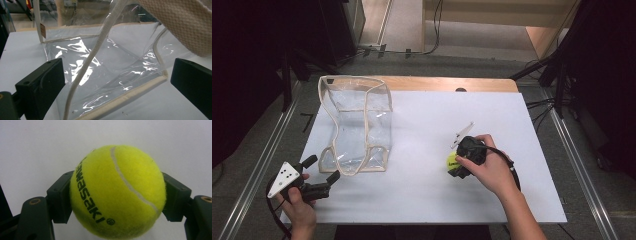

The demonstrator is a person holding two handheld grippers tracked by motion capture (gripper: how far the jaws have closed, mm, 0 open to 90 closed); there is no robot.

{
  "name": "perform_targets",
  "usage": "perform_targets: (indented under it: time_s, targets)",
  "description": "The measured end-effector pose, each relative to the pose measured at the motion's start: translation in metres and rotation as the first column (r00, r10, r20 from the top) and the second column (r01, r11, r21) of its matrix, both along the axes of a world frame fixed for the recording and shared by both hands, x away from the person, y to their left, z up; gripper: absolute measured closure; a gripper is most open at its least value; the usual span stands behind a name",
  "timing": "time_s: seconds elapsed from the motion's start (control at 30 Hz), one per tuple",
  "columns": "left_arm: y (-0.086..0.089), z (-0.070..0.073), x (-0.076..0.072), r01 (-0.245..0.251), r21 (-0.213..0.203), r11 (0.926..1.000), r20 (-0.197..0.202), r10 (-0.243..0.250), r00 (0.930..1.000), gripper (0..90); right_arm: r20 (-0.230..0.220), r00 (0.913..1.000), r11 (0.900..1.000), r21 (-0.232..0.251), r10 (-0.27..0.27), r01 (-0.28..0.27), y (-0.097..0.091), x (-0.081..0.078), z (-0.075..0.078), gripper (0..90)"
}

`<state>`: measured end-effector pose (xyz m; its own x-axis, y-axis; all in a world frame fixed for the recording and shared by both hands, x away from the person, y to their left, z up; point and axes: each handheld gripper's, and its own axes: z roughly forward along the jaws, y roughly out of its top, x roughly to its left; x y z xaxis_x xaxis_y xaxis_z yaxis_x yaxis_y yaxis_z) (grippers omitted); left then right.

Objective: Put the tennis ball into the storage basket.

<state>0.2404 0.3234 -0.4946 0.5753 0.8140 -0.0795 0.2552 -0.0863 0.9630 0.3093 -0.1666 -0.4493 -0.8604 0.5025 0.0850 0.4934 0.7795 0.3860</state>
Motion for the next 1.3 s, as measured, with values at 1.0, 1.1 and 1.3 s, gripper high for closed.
perform_targets:
  time_s: [1.0,1.1,1.3]
  targets:
    - [0.0,0.0,0.001,0.008,0.002,1.0,0.002,-0.008,1.0,0.0,-0.009,0.9917,0.9912,-0.032,0.128,-0.128,0.057,0.022,0.028,23.3]
    - [0.0,0.0,0.001,0.006,0.001,1.0,0.001,-0.006,1.0,0.0,-0.007,0.9872,0.9868,-0.028,0.16,-0.16,0.062,0.024,0.033,23.3]
    - [0.0,0.0,0.001,0.008,-0.004,1.0,0.002,-0.008,1.0,0.0,-0.034,0.9806,0.9809,-0.015,0.193,-0.194,0.072,0.029,0.041,23.3]
